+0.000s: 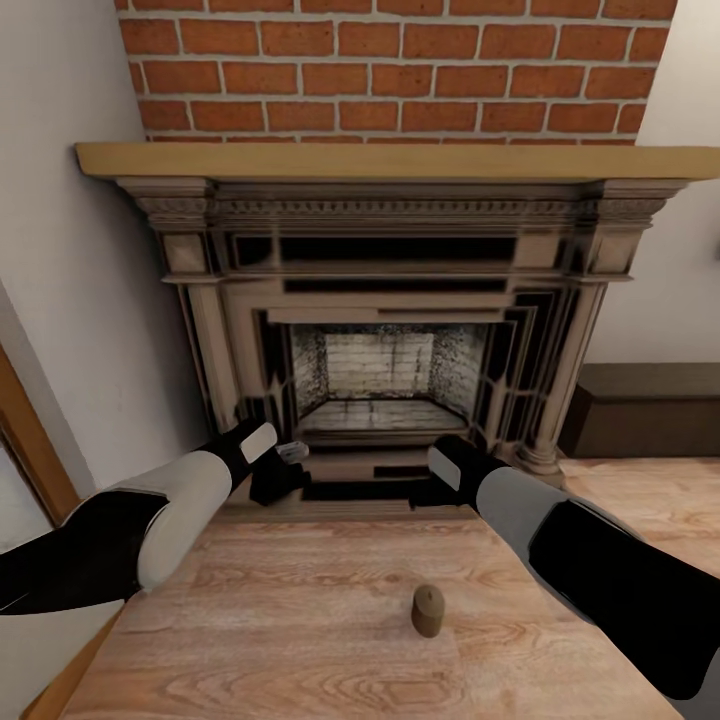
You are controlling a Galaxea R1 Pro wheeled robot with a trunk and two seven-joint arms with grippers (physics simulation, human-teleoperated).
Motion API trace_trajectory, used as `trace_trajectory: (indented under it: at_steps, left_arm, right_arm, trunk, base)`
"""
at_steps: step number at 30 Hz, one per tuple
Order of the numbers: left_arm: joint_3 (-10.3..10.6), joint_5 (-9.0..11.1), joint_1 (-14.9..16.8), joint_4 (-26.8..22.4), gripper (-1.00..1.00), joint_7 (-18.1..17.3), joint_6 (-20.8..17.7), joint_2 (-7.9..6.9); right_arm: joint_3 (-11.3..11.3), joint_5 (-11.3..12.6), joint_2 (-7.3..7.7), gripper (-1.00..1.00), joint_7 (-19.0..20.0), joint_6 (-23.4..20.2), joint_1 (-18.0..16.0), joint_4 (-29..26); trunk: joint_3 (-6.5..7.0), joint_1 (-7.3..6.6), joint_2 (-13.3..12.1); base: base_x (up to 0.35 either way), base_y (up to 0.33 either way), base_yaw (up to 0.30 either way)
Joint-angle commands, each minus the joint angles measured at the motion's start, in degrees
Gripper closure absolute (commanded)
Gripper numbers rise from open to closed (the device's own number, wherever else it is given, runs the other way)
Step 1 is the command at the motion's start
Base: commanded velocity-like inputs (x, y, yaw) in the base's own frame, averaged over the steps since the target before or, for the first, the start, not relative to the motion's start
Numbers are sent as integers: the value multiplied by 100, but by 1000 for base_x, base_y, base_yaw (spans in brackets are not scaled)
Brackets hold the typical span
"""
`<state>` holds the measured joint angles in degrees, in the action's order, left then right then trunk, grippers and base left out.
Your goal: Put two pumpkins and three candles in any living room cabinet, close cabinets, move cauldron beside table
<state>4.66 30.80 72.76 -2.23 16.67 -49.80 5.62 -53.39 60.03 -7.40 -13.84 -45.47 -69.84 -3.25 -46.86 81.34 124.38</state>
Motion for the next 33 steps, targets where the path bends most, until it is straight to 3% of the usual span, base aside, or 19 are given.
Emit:
trace_trajectory:
  at_steps: [1, 14, 20, 27, 33]
  left_arm:
    - [46, 62, 2, -5, -100, 31, -23, 0]
    - [45, 56, 2, -6, -100, -7, -60, -20]
    - [37, 56, 2, -138, -100, 7, -155, -58]
    - [27, 74, 2, -885, -100, 34, -749, -76]
    - [19, 89, 2, -1098, -100, 52, -867, -101]
  right_arm:
    - [-25, 61, 1, -100, -49, -16, -3, -9]
    - [-11, 61, 25, -100, -49, -15, -3, -8]
    - [-6, 61, 35, -100, -49, -9, -3, -9]
    - [-7, 61, 44, -100, -46, 33, -3, -9]
    - [-24, 63, 45, -100, -42, 195, -3, 1]
  trunk:
    - [-6, 2, 2]
    - [-6, 2, 2]
    - [-114, 133, 243]
    - [-240, 287, 524]
    - [-347, 419, 764]
  base:
    - [208, 0, 0]
    - [45, 0, 0]
    - [1, 0, 0]
    - [0, 0, 0]
    - [0, 0, 0]
